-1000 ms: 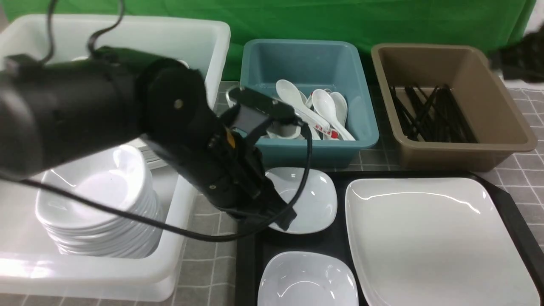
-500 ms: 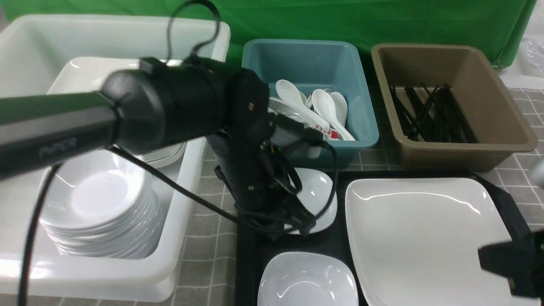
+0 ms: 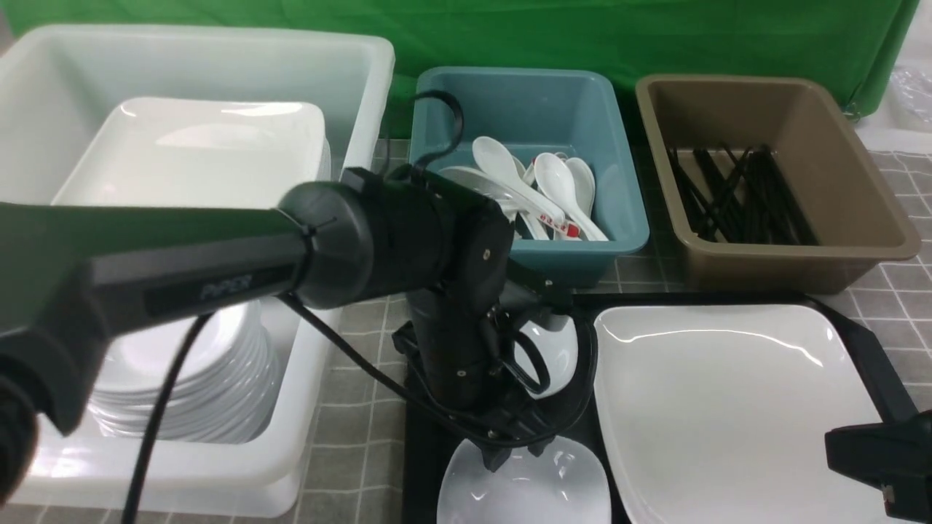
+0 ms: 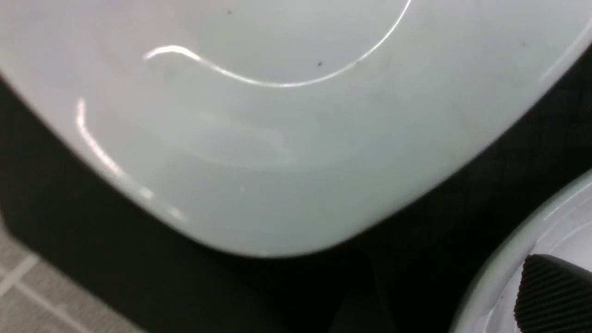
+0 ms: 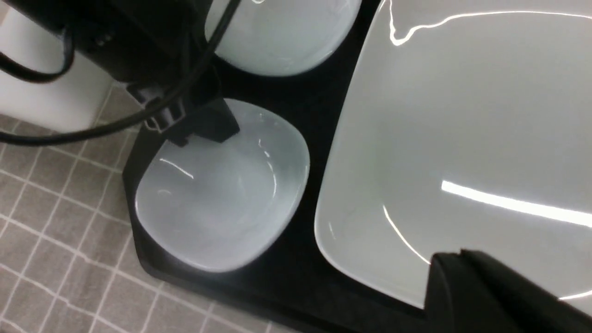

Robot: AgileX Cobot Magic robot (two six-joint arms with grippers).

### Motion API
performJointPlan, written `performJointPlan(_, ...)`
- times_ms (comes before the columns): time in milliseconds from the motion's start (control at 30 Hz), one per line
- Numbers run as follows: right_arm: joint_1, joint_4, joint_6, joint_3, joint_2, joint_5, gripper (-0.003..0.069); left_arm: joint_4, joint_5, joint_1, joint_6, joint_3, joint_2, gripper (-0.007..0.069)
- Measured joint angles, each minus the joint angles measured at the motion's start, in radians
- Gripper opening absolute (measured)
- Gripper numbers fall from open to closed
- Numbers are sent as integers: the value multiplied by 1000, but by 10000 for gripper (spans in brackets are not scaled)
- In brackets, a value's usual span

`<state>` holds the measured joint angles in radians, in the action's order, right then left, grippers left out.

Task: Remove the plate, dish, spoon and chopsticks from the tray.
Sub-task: Use the left arm to grab a small plate from the dinner plate

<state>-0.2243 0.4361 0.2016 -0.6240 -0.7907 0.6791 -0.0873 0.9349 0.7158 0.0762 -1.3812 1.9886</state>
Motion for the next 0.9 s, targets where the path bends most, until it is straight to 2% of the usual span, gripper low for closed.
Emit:
performJointPlan(133, 0, 0, 0, 0, 0, -13, 36, -9, -22, 0, 0, 0, 12, 424)
performJointPlan(233, 0, 1, 0, 0, 0, -16, 37, -31, -21, 0, 0, -1, 16, 388)
performJointPlan(333, 0, 3, 0, 0, 0, -16, 37, -42, -1, 0, 1, -1, 17, 288)
performJointPlan(367, 0, 3, 0, 0, 0, -16, 37, -52, 17, 0, 2, -3, 15, 226)
performJointPlan(400, 0, 3, 0, 0, 0, -16, 37, -53, 19, 0, 2, -4, 14, 217)
performJointPlan(467, 0, 3, 3, 0, 0, -17, 39, -68, 53, 0, 3, -9, -1, 132)
performJointPlan(633, 0, 4, 8, 0, 0, -18, 46, -69, 59, 0, -1, -9, -20, 132)
performJointPlan(900, 0, 5, 19, 0, 0, -31, 56, -54, 79, 0, -24, -16, -209, 39)
